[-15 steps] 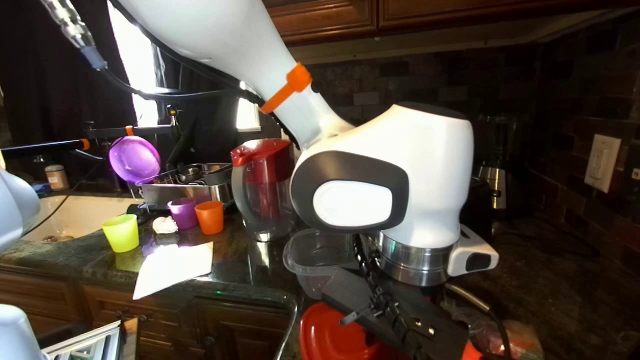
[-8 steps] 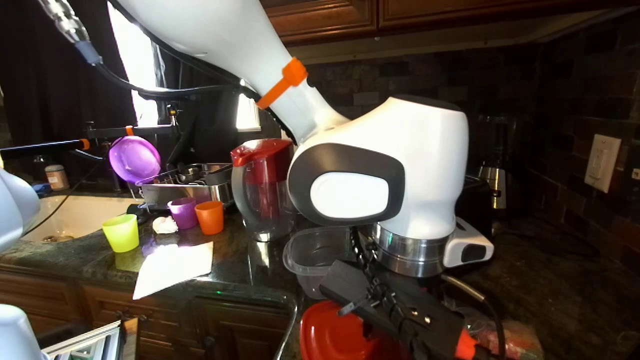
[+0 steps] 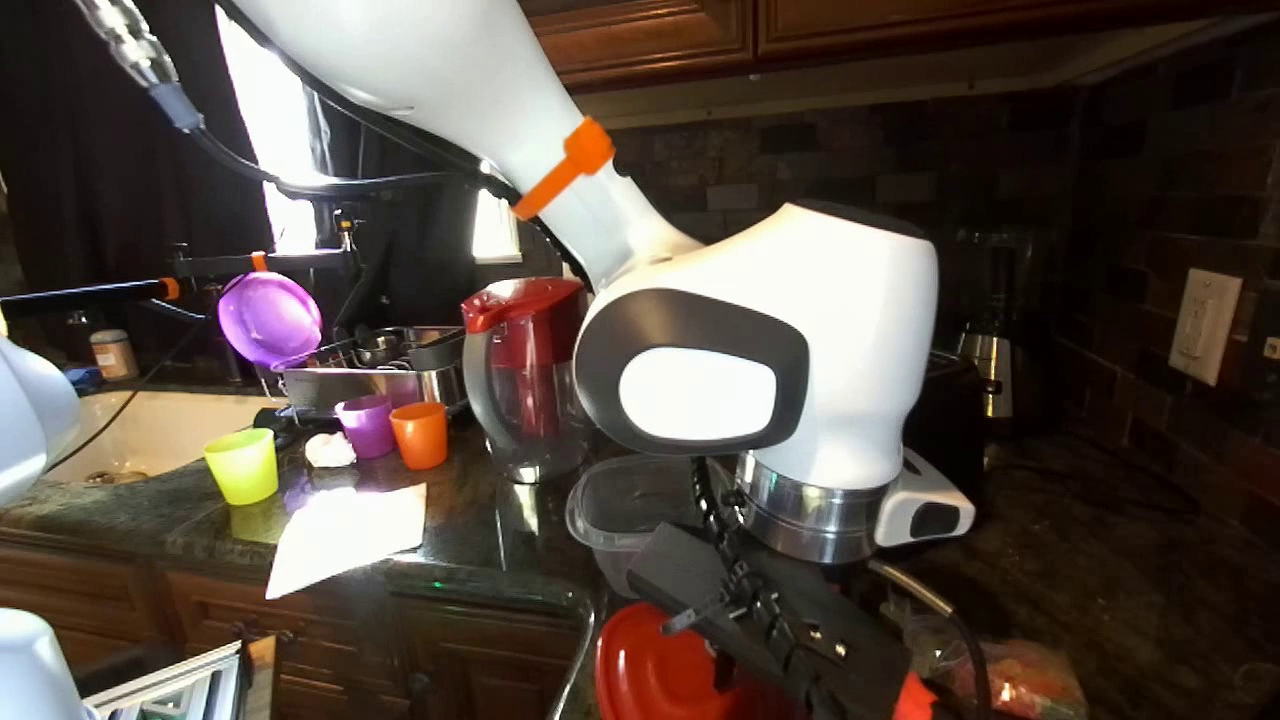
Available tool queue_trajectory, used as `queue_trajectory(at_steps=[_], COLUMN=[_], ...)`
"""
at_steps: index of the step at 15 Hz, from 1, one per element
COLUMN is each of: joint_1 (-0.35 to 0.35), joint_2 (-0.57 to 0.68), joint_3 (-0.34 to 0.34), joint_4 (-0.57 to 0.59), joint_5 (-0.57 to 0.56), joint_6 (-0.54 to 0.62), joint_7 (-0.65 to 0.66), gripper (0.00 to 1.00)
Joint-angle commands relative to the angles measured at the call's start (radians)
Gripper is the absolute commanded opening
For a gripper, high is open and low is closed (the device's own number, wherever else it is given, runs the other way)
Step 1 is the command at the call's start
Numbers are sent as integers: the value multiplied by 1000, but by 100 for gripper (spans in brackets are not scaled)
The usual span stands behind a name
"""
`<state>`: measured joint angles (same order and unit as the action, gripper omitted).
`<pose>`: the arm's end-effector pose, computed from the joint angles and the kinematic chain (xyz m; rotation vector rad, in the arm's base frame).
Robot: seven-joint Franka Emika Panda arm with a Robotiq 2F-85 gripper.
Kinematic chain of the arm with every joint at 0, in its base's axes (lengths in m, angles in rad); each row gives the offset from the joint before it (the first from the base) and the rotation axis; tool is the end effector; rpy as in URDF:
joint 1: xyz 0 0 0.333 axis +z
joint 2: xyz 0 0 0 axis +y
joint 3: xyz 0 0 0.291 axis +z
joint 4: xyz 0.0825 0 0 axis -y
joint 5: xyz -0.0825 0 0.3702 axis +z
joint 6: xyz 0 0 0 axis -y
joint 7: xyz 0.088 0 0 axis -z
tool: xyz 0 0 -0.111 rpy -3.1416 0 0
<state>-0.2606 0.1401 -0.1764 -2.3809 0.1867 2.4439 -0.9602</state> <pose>0.4384 -0.2056 0.2401 -2.9724 -0.5660 -0.0030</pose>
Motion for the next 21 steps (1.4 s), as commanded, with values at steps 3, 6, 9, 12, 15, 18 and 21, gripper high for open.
queue_trajectory(at_steps=[3,6,9,12,15,18,21], joint_1=[-2,0,-3,-7,-21,-42,-56], joint_2=[-5,-7,-6,-6,-25,-46,-66], joint_3=[-5,-5,-7,-9,-11,-19,-36], joint_4=[-1,4,9,14,22,41,58], joint_5=[-37,-48,-52,-47,-20,9,23], joint_6=[2,4,1,-9,-43,-103,-154], joint_7=[29,36,38,33,-4,-64,-125], gripper=[35,17,3,6,6,6,6])
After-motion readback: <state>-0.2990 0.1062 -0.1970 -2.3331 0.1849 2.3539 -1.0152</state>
